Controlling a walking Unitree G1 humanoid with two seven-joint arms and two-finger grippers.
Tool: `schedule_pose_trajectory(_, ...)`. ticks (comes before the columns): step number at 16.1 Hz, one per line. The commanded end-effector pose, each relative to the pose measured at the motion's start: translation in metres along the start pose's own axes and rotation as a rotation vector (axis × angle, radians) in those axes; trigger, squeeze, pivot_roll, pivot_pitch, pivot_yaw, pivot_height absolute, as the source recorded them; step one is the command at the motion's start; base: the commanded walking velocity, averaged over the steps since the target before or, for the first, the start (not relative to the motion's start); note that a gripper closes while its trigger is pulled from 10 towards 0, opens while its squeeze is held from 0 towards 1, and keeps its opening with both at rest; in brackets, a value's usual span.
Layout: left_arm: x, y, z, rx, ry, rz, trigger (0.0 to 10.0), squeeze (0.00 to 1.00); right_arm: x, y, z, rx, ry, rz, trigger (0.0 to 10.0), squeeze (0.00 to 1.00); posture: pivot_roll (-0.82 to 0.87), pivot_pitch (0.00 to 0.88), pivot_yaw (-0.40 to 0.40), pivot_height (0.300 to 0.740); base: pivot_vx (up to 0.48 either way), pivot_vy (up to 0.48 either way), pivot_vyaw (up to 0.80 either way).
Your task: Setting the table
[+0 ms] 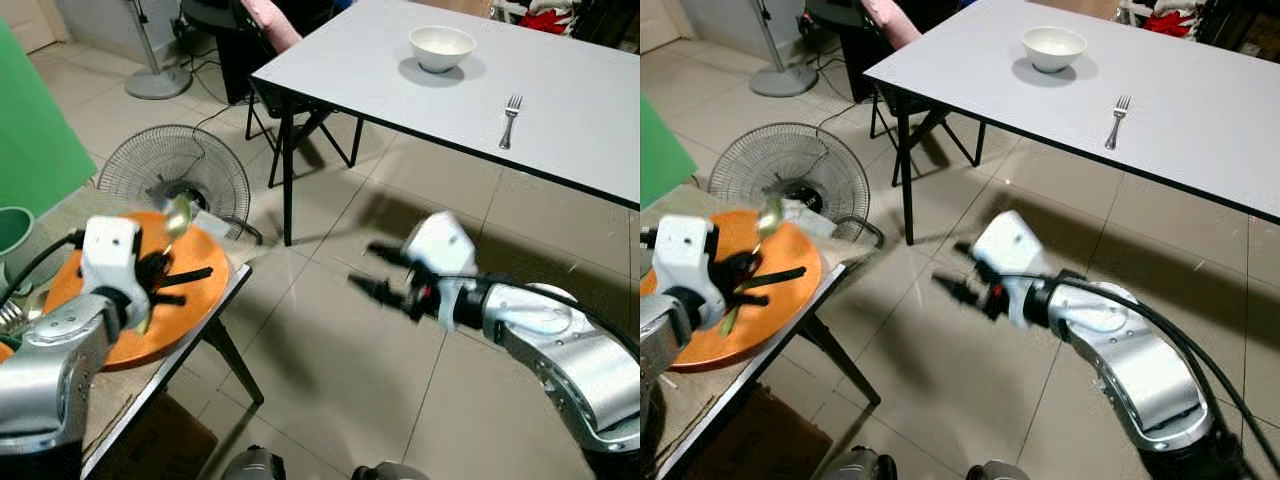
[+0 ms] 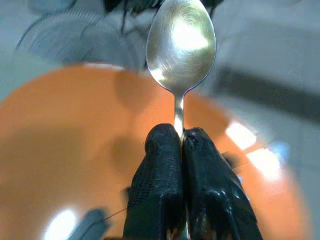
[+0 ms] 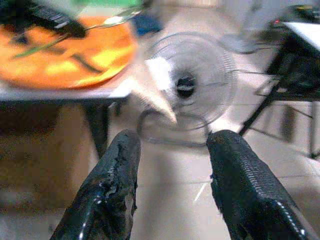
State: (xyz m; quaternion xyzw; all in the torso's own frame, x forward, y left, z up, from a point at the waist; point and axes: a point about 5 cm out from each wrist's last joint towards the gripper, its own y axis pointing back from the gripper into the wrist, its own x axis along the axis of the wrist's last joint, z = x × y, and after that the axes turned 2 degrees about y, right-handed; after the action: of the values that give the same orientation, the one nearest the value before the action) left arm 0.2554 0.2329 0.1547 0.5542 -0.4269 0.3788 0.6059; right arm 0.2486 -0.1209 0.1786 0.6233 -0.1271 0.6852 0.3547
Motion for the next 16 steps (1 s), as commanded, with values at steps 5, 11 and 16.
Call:
schedule_pose_trajectory(5,0.025,0.021,0.029,-0.063,0.056,0.176,0.0,0.0,-0.007,0.002,0.0,-0.174,-0.147,0.053,10.0,0.0,-0.04,0.037,0.021,0.74,0.0,0.0,0.0)
schedule_pose_trajectory(11,0.029,0.027,0.086,-0.065,-0.004,0.339,10.0,0.0,-0.024,0.013,0.015,-0.492,-0.297,0.052,10.0,0.0,-0.07,0.018,0.046,0.74,0.0,0.0,-0.48)
schedule_pose_trajectory(16,0.016,0.024,0.08,0.055,-0.047,0.33,10.0,0.0,-0.032,0.014,0.02,-0.542,-0.307,0.04,10.0,0.0,-0.08,0.018,0.043,0.74,0.108,0.0,-0.48)
